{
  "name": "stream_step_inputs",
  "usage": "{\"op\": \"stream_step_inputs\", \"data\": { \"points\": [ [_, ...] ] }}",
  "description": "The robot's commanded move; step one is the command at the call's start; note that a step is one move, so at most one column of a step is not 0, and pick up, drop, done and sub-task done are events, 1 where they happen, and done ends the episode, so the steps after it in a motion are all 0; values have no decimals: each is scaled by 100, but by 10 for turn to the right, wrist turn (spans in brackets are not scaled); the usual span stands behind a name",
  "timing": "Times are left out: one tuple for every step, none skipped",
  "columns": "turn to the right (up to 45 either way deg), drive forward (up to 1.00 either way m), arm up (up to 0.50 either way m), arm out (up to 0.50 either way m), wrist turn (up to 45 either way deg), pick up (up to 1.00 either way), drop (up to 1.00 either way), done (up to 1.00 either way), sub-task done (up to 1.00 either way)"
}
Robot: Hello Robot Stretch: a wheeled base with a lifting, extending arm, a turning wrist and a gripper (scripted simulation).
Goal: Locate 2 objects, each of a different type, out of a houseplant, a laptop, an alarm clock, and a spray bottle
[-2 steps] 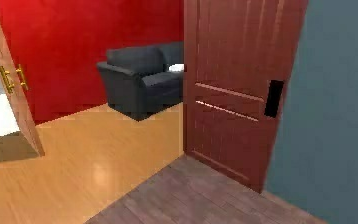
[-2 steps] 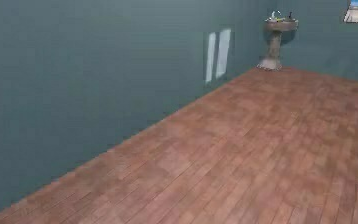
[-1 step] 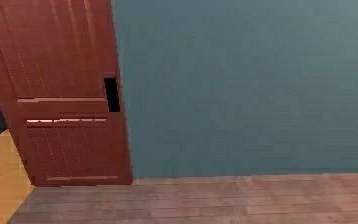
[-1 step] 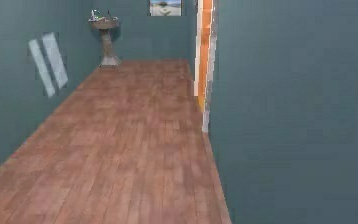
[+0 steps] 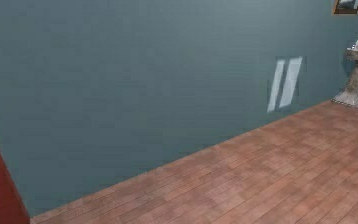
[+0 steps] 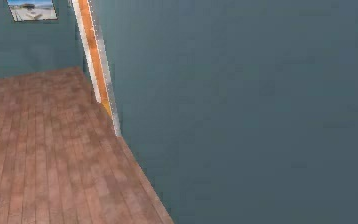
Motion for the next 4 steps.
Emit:
{"op": "stream_step_inputs", "data": {
  "points": [
    [0, 5, 0, 0, 0, 0, 0, 0, 0],
    [-450, 0, 0, 0, 0, 0, 0, 0, 0],
    [-240, 0, 0, 0, 0, 0, 0, 0, 0],
    [0, 35, 0, 0, 0, 0, 0, 0, 0]
  ]
}}
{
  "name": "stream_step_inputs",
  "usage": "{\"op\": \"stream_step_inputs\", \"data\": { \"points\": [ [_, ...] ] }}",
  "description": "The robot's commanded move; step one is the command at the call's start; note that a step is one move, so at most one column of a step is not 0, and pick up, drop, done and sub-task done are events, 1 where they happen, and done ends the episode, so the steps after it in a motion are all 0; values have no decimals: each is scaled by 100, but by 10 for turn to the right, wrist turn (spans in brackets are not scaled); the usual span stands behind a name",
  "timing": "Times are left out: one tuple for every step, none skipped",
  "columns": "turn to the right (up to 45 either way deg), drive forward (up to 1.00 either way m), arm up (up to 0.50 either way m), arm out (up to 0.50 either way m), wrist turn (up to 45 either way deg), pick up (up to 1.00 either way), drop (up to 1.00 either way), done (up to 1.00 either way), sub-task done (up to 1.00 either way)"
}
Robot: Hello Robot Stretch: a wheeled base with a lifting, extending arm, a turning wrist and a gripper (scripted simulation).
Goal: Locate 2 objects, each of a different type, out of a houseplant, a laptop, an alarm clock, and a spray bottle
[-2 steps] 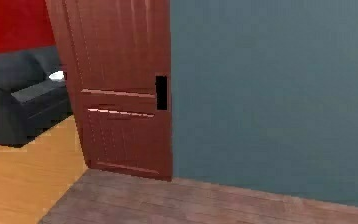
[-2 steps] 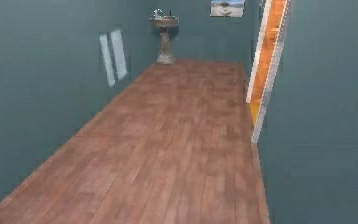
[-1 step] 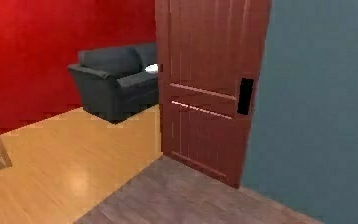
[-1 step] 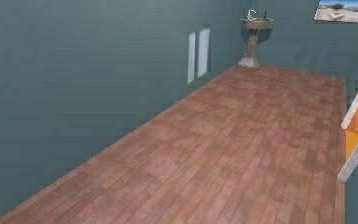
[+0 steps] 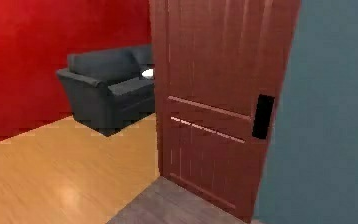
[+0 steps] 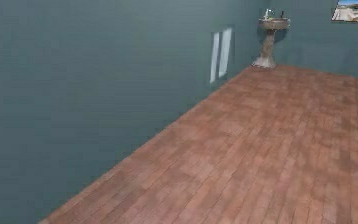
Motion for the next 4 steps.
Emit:
{"op": "stream_step_inputs", "data": {
  "points": [
    [-450, 0, 0, 0, 0, 0, 0, 0, 0],
    [-60, 0, 0, 0, 0, 0, 0, 0, 0],
    [0, 40, 0, 0, 0, 0, 0, 0, 0],
    [-90, 0, 0, 0, 0, 0, 0, 0, 0]
  ]
}}
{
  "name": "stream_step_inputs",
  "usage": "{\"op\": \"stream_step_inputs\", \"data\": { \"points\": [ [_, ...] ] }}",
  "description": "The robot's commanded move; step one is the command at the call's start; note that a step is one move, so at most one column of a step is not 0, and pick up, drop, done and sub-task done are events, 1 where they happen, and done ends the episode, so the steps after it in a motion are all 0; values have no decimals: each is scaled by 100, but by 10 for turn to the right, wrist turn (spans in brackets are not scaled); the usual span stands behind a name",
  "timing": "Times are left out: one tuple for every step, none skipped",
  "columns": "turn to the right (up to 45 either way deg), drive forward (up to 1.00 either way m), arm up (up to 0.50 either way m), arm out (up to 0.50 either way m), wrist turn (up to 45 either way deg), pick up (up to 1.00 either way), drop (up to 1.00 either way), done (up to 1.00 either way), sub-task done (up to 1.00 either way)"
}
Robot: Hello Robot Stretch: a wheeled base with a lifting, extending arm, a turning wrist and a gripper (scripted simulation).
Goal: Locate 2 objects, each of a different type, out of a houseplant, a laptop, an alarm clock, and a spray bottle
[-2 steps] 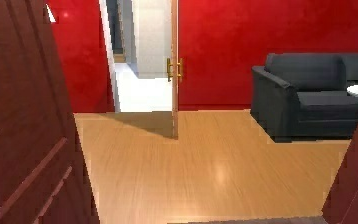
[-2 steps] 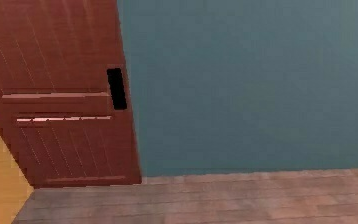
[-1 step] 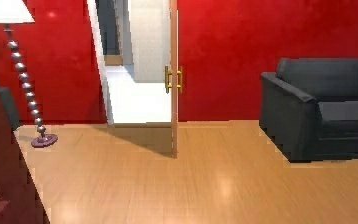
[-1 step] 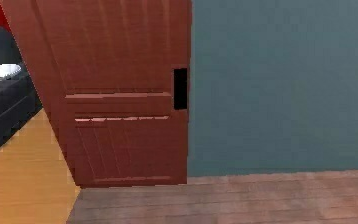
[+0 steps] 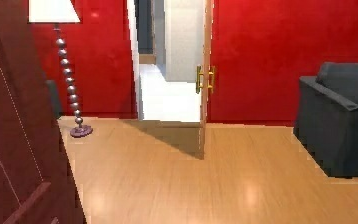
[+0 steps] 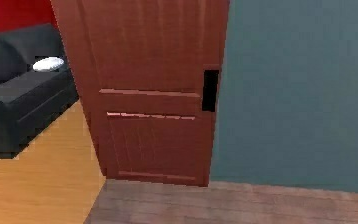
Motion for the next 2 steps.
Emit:
{"op": "stream_step_inputs", "data": {
  "points": [
    [0, 95, 0, 0, 0, 0, 0, 0, 0],
    [-450, 0, 0, 0, 0, 0, 0, 0, 0]
  ]
}}
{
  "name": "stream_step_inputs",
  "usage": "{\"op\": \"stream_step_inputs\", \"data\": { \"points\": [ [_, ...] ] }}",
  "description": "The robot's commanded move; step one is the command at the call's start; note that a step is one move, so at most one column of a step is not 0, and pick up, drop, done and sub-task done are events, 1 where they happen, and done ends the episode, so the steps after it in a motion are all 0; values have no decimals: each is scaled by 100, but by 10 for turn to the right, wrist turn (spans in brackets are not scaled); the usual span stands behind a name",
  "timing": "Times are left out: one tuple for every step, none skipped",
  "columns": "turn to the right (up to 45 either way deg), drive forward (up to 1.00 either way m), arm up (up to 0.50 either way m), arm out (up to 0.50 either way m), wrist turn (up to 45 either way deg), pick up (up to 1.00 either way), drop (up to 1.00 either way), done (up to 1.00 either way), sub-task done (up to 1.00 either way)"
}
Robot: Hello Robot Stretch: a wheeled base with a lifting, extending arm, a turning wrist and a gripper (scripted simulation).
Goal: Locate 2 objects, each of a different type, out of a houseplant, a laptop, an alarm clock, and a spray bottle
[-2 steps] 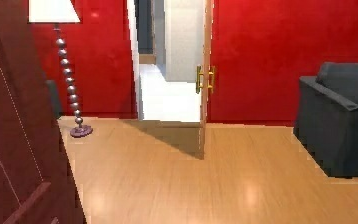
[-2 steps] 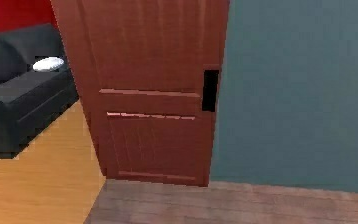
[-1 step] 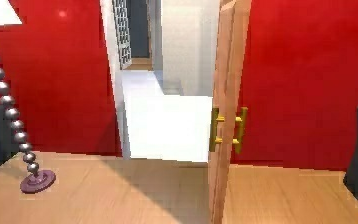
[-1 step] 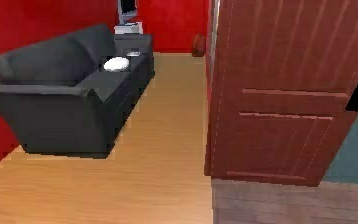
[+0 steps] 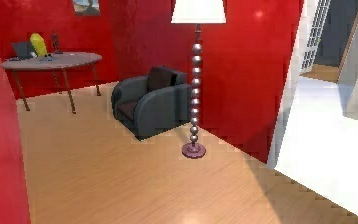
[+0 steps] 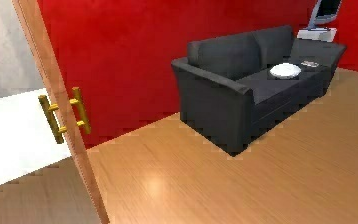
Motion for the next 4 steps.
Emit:
{"op": "stream_step_inputs", "data": {
  "points": [
    [-30, 0, 0, 0, 0, 0, 0, 0, 0],
    [0, 50, 0, 0, 0, 0, 0, 0, 0],
    [-330, 0, 0, 0, 0, 0, 0, 0, 0],
    [0, 100, 0, 0, 0, 0, 0, 0, 0]
  ]
}}
